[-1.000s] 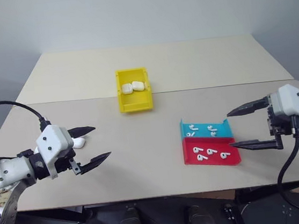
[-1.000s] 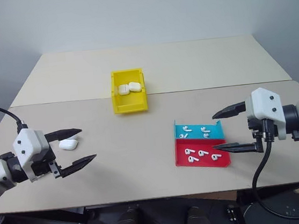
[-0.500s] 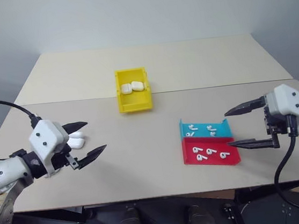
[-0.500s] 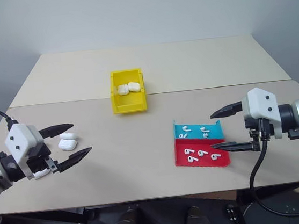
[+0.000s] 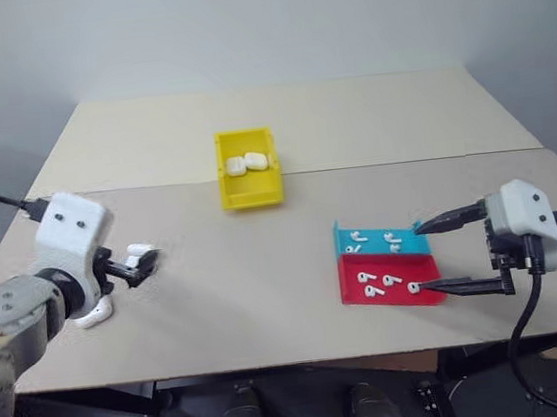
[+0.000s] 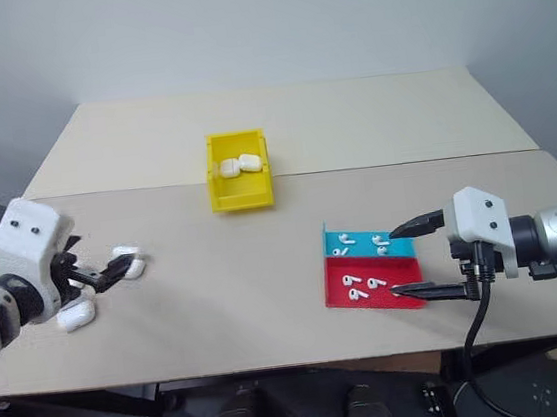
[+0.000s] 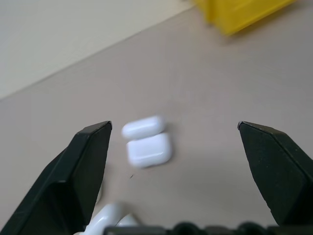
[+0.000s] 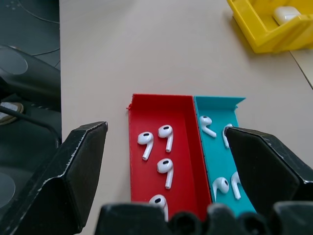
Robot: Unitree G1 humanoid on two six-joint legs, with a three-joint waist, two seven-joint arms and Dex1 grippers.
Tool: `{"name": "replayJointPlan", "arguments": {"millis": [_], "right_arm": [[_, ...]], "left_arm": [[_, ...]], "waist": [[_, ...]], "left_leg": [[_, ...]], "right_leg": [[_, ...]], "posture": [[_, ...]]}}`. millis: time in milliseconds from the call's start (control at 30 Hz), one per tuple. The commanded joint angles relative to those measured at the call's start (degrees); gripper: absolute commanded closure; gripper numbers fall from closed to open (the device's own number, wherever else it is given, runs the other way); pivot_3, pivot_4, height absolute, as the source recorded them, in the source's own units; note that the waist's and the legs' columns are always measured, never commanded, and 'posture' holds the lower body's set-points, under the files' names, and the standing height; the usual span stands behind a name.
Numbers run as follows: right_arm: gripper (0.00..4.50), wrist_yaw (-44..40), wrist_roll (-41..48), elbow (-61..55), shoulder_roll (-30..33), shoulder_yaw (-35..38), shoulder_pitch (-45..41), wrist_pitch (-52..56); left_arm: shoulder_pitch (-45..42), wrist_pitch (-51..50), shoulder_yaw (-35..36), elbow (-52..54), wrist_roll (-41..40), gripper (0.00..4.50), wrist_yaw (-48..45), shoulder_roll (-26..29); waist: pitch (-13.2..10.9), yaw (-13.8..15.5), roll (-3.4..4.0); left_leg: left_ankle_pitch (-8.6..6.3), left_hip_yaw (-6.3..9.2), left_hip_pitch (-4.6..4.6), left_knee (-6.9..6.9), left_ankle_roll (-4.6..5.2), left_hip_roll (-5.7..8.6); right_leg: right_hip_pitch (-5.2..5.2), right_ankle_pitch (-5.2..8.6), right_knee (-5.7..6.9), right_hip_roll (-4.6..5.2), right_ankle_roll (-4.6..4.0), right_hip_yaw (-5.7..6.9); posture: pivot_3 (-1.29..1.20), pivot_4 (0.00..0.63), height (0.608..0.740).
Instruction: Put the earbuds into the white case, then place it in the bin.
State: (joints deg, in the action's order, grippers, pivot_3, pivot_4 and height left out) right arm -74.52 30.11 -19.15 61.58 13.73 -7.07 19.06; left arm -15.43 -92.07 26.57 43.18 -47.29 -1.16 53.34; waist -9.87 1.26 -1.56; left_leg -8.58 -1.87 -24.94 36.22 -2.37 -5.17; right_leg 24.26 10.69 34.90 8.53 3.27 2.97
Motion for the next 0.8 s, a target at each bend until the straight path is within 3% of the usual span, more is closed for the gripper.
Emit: {"name": "replayJointPlan", "arguments": {"millis": [33,100,167,233,367,467,633,800], "right_arm": [[0.05,0.8,-0.24,0.07,-0.59,-1.09,-2.18,-0.35],[0.05,1.26,-0.59,0.47,-1.1,-2.32,-3.31,-0.25],[0.05,1.51,-0.76,0.67,-1.62,-3.19,-4.1,-0.11],[0.05,1.51,-0.88,0.92,-1.98,-3.97,-4.71,-0.13],[0.05,1.09,-1.36,2.0,-2.16,-5.02,-5.65,-0.46],[0.05,0.77,-1.75,2.61,-2.22,-5.72,-6.3,-0.52],[0.05,0.48,-1.6,2.58,-1.91,-5.91,-6.82,0.13],[0.05,0.34,-1.71,2.43,-0.95,-5.11,-6.54,0.61]], "left_arm": [[1.1,-0.43,3.03,-2.77,-14.96,0.0,14.53,2.91],[1.58,-0.43,4.84,-7.58,-26.61,0.0,24.89,4.31],[10.07,14.84,2.54,-13.22,-53.09,0.0,46.38,15.66],[18.06,25.64,3.19,-14.33,-64.97,0.0,58.45,21.2],[32.95,32.45,11.42,-10.8,-65.71,0.0,62.57,22.78],[38.8,37.61,12.62,-8.93,-65.71,0.0,63.15,22.21],[35.03,45.77,6.14,-9.57,-65.71,0.0,67.32,19.59],[26.06,47.75,0.63,-12.13,-65.71,0.0,69.71,13.2]], "waist": [[-0.04,-0.36,-0.07],[-0.06,-0.48,-0.1],[-0.15,-0.61,-0.25],[-0.29,-0.72,-0.47],[-0.4,-0.37,-0.3],[-0.4,0.14,-0.3],[-0.4,0.95,-0.28],[-0.4,1.11,-0.28]], "left_leg": [[0.0,0.01,0.0,-0.01,0.0,0.0],[0.0,0.0,0.0,-0.02,0.0,0.03],[0.0,0.01,0.0,-0.08,0.0,0.04],[0.0,0.02,0.06,-0.29,0.0,0.0],[-0.06,-0.3,0.26,-0.41,-0.1,0.1],[-0.12,-0.34,0.26,-0.43,-0.19,0.1],[-0.14,-0.39,0.24,-0.4,-0.22,0.12],[-0.14,-0.39,0.18,-0.39,-0.23,0.17]], "right_leg": [[0.02,0.0,-0.01,-0.01,-0.01,-0.02],[0.02,0.01,-0.02,-0.01,-0.01,-0.1],[0.05,0.03,-0.01,-0.01,-0.01,-0.11],[0.21,0.08,0.04,-0.04,-0.09,-0.24],[0.24,0.11,-0.03,-0.01,-0.1,-0.53],[0.54,0.11,-0.04,-0.01,-0.11,-0.54],[0.59,0.11,-0.15,-0.01,-0.11,-0.59],[0.5,0.1,-0.26,-0.01,-0.11,-0.61]], "posture": [[0.0,0.15,0.74],[0.0,0.15,0.74],[0.0,0.15,0.74],[0.0,0.15,0.74],[0.0,0.15,0.74],[0.0,0.15,0.74],[0.0,0.15,0.74],[0.0,0.15,0.74]]}}
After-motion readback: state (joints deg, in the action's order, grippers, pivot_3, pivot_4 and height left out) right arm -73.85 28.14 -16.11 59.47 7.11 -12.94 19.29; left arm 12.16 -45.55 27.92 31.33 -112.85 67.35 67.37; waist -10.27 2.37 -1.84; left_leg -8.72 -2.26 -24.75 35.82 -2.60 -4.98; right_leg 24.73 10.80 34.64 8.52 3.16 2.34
